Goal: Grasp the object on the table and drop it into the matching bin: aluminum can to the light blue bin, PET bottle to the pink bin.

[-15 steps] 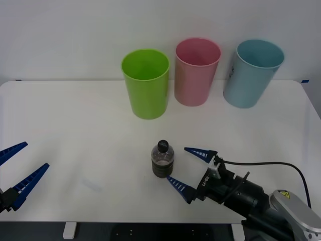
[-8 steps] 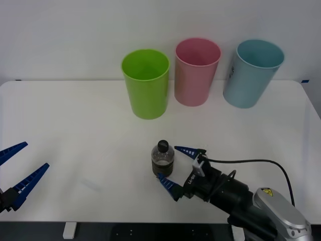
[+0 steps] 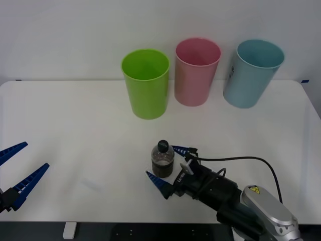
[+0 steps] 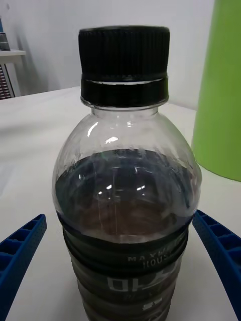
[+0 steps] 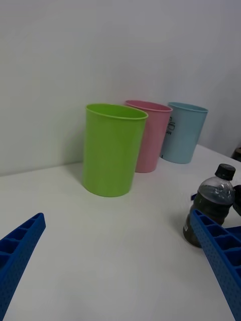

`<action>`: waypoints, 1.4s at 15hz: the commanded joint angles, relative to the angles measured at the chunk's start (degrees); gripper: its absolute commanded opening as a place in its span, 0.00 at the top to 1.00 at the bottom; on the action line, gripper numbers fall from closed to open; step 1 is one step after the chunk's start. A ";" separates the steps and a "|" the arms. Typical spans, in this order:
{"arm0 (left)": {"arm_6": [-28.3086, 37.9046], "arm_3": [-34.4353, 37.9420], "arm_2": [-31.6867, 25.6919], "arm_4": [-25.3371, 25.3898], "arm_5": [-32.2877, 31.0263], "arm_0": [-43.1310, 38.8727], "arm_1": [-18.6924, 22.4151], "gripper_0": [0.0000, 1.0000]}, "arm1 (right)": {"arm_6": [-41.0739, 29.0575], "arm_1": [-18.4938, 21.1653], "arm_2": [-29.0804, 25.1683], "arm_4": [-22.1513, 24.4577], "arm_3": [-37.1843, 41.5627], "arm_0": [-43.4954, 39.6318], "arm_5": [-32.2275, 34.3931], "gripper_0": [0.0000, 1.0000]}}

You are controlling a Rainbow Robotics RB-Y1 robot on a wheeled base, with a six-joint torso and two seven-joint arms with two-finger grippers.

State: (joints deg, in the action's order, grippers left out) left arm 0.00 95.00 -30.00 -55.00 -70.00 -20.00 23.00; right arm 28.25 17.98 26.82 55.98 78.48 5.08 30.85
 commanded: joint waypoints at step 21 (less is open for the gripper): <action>0.00 0.00 0.00 0.00 0.00 0.00 0.00 0.00 | -1.00 1.09 1.13 -0.78 2.11 0.19 -3.34 1.00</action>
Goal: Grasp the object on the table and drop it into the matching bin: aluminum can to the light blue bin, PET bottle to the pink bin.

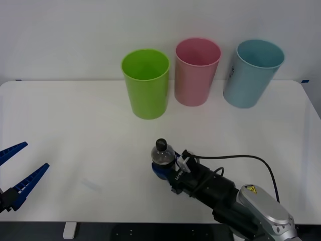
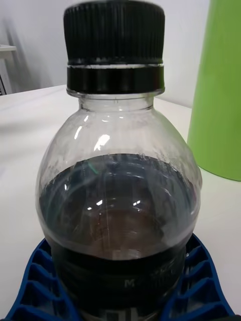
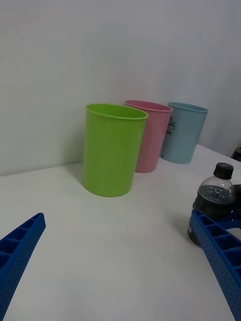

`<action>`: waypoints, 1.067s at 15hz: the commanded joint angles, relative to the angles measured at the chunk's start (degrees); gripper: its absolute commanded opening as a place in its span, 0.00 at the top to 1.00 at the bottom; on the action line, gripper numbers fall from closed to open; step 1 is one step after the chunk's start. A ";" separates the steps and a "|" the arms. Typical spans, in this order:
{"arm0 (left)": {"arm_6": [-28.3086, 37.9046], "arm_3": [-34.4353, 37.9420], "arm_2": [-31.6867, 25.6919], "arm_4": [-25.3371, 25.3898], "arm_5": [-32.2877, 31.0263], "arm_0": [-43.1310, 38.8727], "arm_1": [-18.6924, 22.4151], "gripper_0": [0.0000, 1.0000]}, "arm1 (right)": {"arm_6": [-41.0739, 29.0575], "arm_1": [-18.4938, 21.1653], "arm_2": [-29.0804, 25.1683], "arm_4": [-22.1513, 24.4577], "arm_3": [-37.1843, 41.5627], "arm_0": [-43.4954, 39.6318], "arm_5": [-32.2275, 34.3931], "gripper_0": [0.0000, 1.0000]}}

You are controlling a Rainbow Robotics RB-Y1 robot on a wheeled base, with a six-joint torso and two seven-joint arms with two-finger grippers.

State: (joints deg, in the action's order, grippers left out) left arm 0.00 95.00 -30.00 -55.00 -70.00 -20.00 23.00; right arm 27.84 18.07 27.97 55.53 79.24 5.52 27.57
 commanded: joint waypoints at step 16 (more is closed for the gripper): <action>0.00 0.00 0.00 0.00 0.00 0.00 0.00 0.00 | -24.94 12.16 -7.76 0.54 22.54 -5.35 -1.38 1.00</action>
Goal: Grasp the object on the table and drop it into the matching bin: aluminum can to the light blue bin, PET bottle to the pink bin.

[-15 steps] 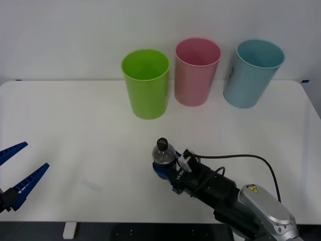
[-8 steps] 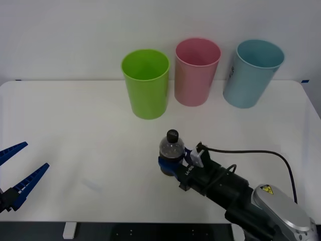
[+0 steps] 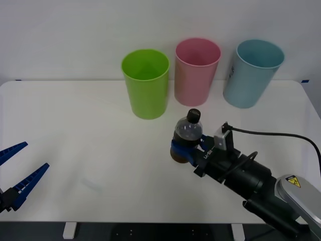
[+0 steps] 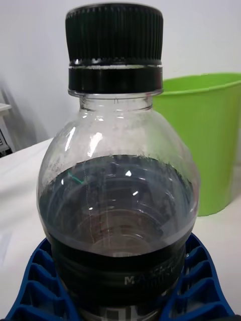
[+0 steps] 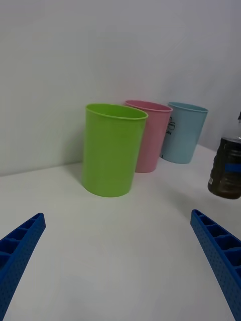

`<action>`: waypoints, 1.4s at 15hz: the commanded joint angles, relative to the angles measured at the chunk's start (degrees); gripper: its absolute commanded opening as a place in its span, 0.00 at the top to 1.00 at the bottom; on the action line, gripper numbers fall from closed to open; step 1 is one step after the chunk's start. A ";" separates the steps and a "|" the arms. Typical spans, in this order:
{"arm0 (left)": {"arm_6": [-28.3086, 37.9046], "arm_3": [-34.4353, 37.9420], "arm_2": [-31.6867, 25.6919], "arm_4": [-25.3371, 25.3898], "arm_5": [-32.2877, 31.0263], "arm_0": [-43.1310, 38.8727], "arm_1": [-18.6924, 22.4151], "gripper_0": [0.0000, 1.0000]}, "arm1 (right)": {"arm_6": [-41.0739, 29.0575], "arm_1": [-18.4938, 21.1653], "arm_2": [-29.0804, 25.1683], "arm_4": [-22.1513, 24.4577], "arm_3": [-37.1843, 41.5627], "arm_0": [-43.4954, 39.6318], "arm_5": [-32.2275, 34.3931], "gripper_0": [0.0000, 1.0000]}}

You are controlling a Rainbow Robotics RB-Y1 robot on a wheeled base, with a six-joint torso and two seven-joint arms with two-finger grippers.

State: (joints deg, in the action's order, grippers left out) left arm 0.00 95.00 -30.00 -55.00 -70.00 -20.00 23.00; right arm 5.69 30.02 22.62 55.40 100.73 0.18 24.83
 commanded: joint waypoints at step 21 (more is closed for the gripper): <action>0.00 0.00 0.00 0.00 0.00 0.00 0.00 0.00 | -22.65 7.60 -14.62 0.76 0.70 17.75 -0.92 1.00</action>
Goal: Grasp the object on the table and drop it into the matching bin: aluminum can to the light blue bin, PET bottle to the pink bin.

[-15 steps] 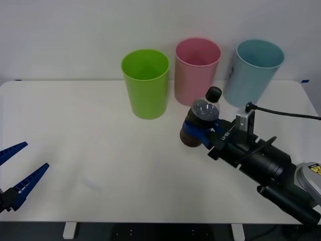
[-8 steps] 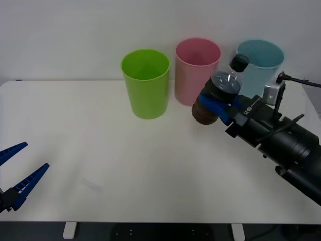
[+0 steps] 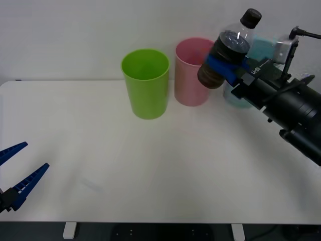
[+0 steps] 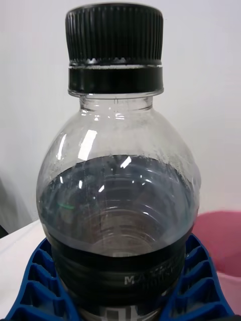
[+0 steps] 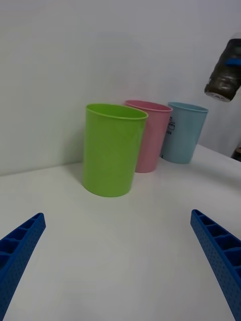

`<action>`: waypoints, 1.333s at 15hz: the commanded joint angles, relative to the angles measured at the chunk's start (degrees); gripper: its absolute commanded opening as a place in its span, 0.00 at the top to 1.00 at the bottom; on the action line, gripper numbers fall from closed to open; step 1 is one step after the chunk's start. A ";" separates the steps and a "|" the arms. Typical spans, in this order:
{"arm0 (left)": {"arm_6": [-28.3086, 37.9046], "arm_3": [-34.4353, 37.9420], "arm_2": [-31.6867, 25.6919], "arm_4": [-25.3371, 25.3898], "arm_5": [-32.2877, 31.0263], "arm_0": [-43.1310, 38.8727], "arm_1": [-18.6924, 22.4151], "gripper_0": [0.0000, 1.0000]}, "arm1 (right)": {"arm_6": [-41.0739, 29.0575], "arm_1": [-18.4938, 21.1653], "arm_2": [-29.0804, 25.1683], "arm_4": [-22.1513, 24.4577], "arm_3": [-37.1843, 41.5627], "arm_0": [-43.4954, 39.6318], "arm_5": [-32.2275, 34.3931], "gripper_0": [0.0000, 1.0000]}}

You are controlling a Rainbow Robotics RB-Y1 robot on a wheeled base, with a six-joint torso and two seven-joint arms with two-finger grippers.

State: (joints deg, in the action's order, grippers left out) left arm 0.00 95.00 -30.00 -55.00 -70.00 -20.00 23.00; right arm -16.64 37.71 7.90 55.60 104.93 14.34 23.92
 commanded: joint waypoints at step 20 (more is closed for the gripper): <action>0.00 0.00 0.00 0.00 0.00 0.00 0.00 0.00 | -1.46 -14.50 1.86 20.52 -49.65 38.57 -2.91 1.00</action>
State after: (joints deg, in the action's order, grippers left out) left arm 0.00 95.00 -30.00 -55.00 -70.00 -20.00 23.00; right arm -18.17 23.73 9.78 75.77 56.58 52.03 21.54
